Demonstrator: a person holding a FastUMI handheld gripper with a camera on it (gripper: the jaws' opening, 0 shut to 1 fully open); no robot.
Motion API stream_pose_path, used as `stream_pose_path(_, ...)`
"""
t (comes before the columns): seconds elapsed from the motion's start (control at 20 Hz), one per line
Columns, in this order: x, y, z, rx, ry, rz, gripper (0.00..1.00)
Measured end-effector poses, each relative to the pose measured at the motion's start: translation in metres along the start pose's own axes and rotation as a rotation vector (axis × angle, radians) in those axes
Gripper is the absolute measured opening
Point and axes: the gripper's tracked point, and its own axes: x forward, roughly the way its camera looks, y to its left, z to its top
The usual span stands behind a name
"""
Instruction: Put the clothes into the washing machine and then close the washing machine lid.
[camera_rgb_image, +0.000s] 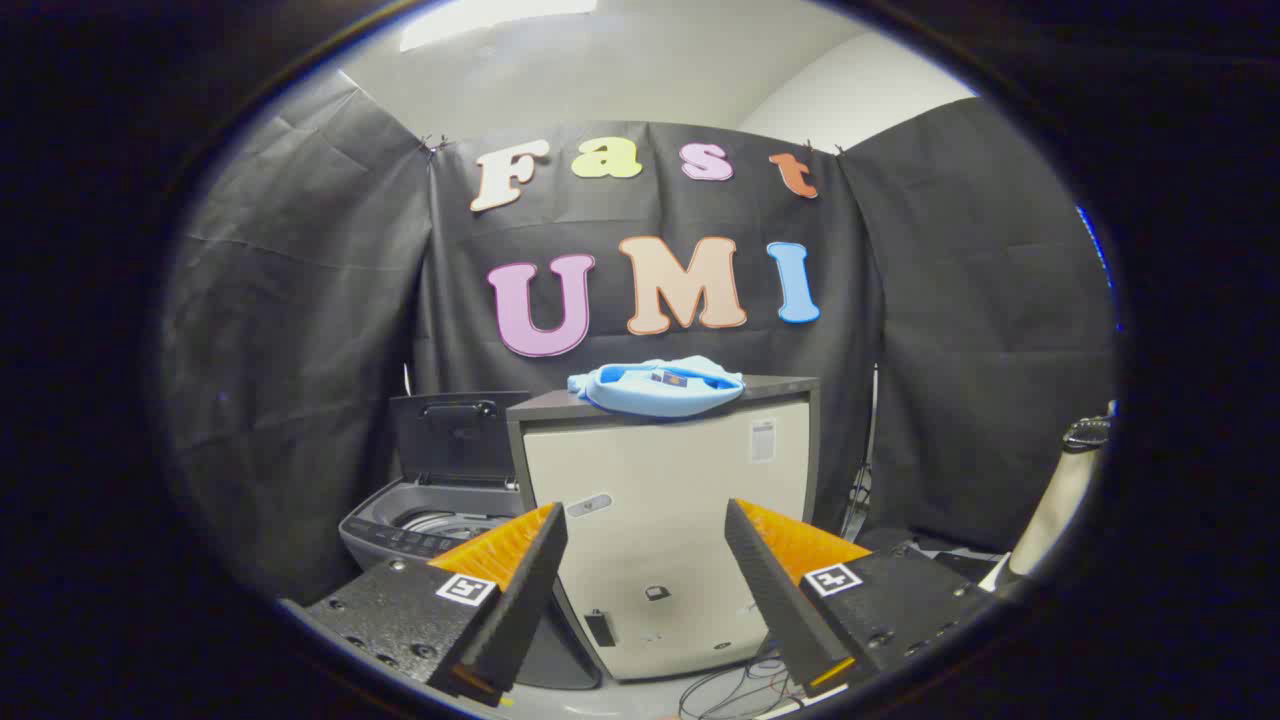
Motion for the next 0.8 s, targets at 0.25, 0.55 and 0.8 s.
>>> stream_pose_path(0.25, 0.005, 0.001, -0.002, -0.011, 0.008, -0.005, 0.97)
stream_pose_path(0.55, 0.019, 0.009, 0.001, -0.002, 0.013, 0.004, 0.97)
stream_pose_path(0.8, 0.045, 0.010, 0.013, 0.005, 0.034, -0.005, 0.97)
